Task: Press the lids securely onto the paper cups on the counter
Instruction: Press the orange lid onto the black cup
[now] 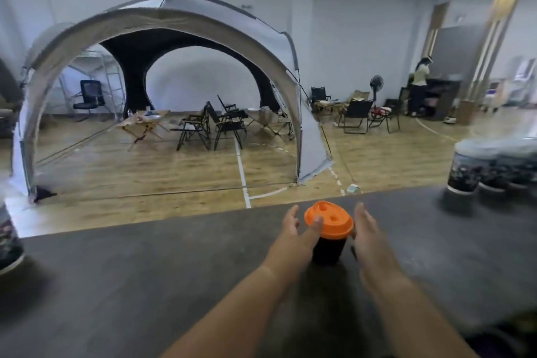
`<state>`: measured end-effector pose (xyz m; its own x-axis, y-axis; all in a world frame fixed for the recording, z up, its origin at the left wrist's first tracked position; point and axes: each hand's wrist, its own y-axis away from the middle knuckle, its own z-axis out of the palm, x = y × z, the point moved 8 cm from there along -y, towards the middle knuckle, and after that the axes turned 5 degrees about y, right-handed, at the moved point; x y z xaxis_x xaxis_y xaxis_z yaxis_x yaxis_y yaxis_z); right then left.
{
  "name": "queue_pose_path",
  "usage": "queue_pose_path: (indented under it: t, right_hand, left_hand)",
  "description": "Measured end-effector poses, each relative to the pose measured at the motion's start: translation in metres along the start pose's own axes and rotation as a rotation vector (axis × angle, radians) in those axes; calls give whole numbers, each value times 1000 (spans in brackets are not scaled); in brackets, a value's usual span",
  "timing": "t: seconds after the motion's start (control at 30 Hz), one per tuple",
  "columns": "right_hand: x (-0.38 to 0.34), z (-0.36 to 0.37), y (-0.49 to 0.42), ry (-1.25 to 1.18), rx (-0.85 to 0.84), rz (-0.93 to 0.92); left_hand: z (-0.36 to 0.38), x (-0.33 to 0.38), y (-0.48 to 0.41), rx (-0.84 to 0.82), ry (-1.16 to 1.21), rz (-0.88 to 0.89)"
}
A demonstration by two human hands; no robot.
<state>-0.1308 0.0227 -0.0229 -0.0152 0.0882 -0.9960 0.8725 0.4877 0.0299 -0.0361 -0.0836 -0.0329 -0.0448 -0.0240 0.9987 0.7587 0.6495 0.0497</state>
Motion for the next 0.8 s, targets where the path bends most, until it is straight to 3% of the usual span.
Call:
queue_pose_path:
  t: [0.1,0.23,0.4,0.67,0.8]
  right_hand:
    - [6,32,4,-122,-145,29]
    - [-11,92,27,-117,-352,-68]
    - [3,157,54,55,-545,-54]
    - [-1,168,6,98,-370,104]
    - [1,186,-10,96,-442,193]
  left_hand:
    - [2,6,2,-9,-49,41]
    - [-68,25,15,187,-30,187]
    - [-139,2,30,282,-112,120]
    - [-162,-18,29,321,-168,182]
    - [-166,-21,23,320,-206,189]
